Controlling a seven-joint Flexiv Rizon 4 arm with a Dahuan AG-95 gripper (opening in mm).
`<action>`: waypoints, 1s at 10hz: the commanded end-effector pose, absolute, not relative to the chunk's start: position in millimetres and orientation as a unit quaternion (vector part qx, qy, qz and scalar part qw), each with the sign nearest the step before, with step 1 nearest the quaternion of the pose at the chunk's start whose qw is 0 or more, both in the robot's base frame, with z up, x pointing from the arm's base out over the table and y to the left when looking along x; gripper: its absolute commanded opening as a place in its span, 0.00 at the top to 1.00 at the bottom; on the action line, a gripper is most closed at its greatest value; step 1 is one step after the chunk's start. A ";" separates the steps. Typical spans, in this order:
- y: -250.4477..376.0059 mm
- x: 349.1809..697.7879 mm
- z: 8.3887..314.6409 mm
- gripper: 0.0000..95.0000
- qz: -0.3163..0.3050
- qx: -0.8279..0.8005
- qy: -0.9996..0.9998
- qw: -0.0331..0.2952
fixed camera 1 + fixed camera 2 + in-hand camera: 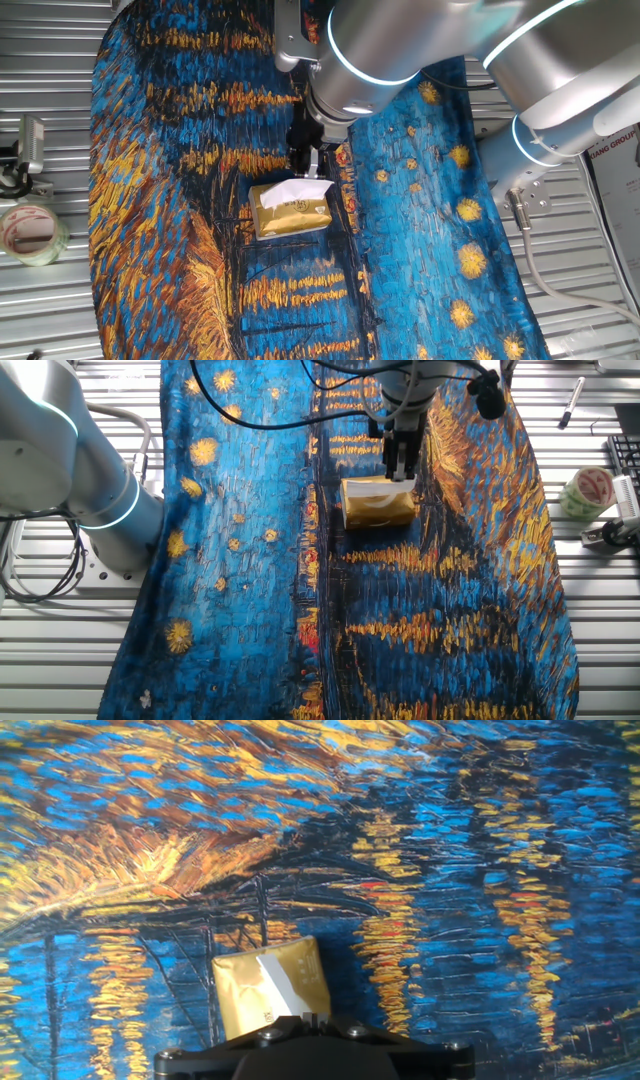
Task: Pull out a napkin
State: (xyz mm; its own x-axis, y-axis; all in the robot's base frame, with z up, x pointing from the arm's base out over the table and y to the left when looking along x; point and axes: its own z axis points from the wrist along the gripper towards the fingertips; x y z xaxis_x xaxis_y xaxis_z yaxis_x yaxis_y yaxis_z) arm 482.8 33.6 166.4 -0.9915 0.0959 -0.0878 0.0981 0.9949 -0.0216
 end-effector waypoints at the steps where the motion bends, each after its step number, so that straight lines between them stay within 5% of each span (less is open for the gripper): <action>1: 33.6 483.4 165.4 1.00 -0.013 0.049 0.998 0.044; 2: 33.6 483.4 165.4 0.80 -0.013 0.046 0.998 0.044; 10: 33.7 484.4 162.1 0.80 -0.013 0.038 0.998 0.043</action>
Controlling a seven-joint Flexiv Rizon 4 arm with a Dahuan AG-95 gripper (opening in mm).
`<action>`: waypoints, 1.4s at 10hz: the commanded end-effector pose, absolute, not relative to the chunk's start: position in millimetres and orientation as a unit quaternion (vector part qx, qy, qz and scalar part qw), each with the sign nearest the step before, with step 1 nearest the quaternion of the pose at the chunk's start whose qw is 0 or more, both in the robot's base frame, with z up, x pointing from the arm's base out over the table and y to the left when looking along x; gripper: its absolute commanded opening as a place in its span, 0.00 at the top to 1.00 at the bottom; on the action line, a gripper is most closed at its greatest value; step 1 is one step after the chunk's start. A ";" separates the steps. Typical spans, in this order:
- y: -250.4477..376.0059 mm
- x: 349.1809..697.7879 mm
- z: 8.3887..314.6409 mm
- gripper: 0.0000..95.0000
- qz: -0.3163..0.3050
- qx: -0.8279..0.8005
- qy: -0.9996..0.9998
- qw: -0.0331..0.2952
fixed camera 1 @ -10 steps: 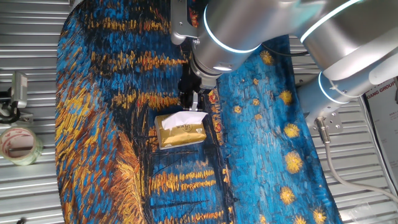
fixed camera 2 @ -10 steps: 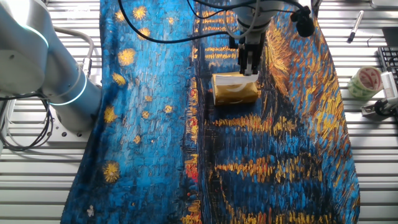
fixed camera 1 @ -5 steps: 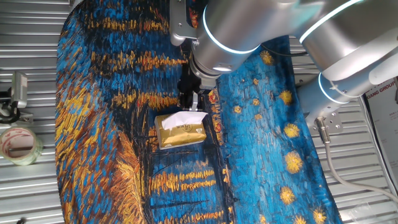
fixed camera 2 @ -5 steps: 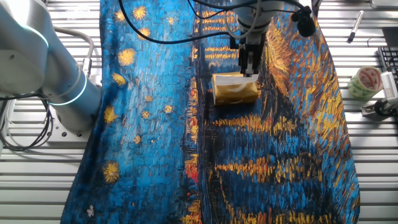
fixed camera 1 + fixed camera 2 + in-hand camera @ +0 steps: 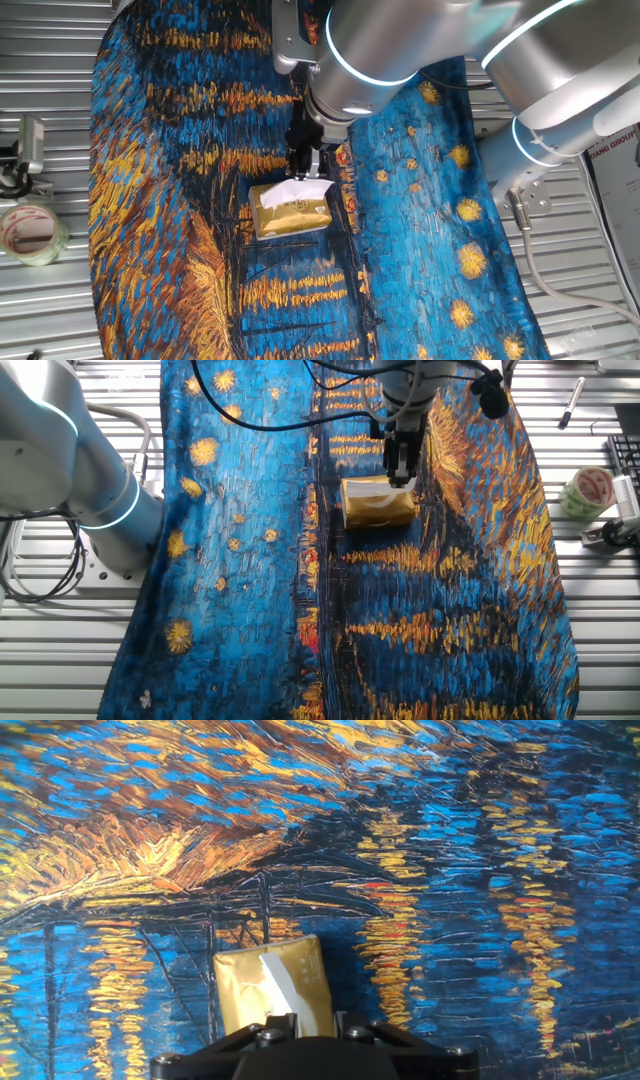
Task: Pull out a napkin
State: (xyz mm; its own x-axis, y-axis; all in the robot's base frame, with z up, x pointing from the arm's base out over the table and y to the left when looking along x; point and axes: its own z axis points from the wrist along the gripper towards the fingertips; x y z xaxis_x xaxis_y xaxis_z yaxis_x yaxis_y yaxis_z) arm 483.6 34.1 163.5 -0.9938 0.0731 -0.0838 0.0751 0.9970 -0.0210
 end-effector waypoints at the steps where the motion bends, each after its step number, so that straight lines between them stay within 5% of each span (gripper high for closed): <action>1: 33.7 485.2 158.6 0.80 -0.014 0.040 0.998 0.044; 14: 35.9 489.2 144.2 0.80 -0.022 0.040 0.998 0.049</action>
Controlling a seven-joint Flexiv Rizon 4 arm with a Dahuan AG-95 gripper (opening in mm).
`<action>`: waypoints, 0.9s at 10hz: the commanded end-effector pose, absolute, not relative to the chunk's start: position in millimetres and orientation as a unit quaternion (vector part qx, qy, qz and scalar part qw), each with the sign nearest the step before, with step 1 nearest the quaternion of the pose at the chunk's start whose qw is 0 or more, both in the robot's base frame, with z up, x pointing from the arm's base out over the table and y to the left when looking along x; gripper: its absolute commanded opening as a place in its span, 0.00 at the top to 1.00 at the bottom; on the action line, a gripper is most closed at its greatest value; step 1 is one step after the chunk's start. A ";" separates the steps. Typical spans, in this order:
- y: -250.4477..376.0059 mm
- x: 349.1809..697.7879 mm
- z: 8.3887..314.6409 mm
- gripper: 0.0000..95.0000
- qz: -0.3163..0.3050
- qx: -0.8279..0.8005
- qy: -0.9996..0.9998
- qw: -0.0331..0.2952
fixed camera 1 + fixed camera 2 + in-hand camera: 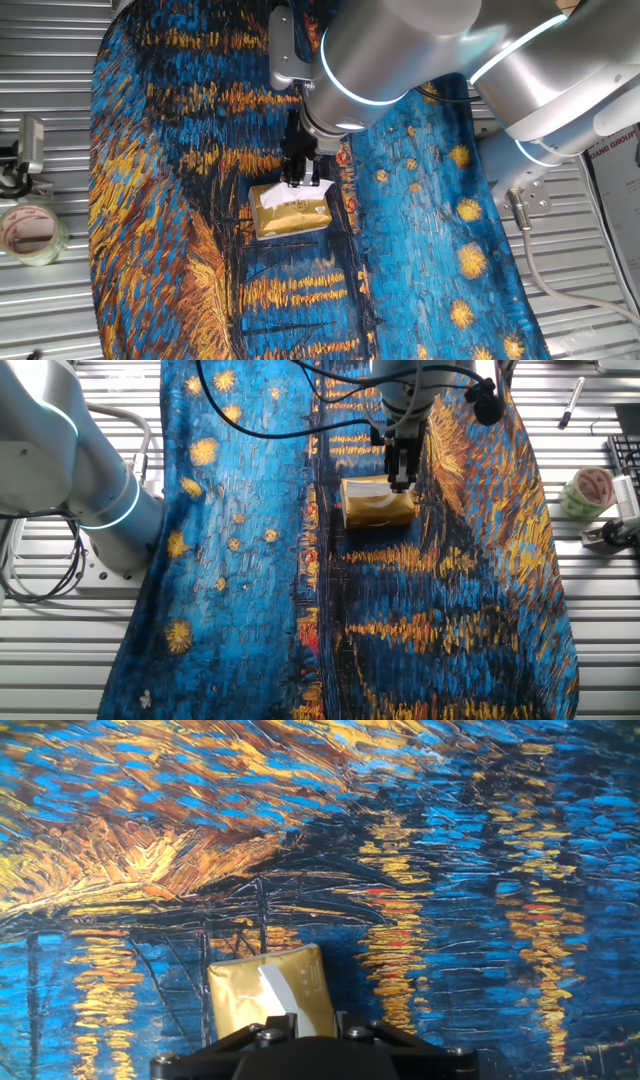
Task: Pull out a napkin
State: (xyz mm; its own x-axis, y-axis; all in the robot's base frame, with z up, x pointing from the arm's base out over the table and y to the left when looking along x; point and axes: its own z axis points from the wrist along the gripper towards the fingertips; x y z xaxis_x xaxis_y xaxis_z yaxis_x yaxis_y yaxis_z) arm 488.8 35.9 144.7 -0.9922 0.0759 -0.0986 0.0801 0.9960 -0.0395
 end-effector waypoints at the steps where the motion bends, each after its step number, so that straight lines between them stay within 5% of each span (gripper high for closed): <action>1: 35.9 489.3 144.2 0.80 -0.021 0.040 0.998 0.049; 9: 35.9 489.2 144.2 0.80 -0.020 0.041 0.998 0.046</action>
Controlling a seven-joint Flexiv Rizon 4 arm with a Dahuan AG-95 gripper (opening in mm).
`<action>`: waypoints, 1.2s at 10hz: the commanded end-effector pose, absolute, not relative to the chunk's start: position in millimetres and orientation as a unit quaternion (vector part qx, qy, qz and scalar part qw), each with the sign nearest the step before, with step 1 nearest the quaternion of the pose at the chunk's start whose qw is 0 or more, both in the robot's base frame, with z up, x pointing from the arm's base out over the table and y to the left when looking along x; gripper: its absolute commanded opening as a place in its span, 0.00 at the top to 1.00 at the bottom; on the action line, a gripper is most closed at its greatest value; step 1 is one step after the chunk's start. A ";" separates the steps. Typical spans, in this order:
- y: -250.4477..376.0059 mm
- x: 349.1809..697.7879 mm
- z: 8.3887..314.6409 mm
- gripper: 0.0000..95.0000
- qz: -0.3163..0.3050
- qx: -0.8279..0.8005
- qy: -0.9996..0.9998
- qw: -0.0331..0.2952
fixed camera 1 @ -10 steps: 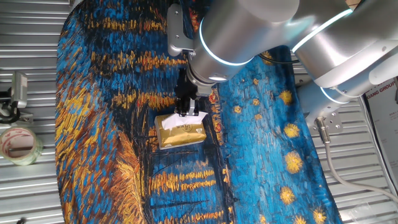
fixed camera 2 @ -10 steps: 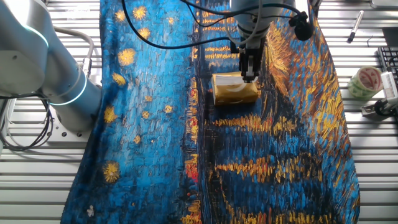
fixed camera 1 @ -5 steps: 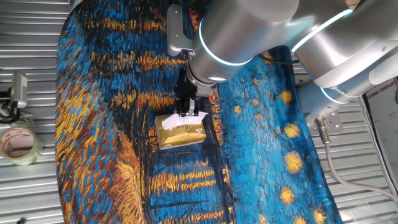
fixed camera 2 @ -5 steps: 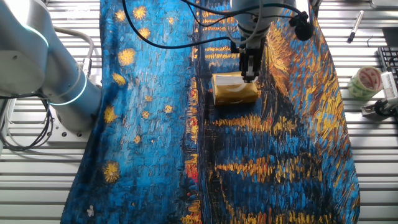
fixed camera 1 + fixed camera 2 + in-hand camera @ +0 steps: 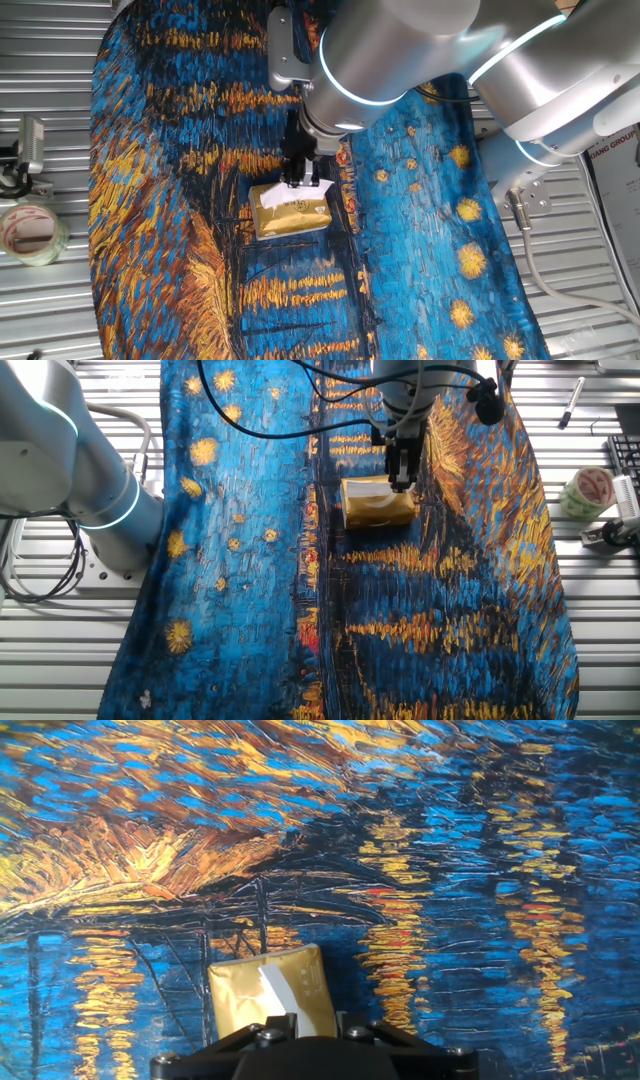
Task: Pull out a napkin
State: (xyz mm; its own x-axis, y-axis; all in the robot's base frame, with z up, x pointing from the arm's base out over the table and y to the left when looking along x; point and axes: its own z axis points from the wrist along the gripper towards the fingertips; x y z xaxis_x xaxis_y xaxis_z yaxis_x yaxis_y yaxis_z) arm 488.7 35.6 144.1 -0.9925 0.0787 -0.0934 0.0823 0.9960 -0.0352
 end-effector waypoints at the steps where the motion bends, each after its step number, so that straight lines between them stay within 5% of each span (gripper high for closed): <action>1: 35.9 489.2 144.2 0.80 -0.020 0.039 0.998 0.045; 12: 35.8 489.1 144.6 0.80 -0.006 0.036 0.998 0.045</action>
State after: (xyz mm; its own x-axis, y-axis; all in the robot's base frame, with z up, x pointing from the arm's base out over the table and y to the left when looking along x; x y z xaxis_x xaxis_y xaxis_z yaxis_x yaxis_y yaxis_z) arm 489.6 35.8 144.5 -0.9933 0.0718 -0.0906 0.0730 0.9973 -0.0098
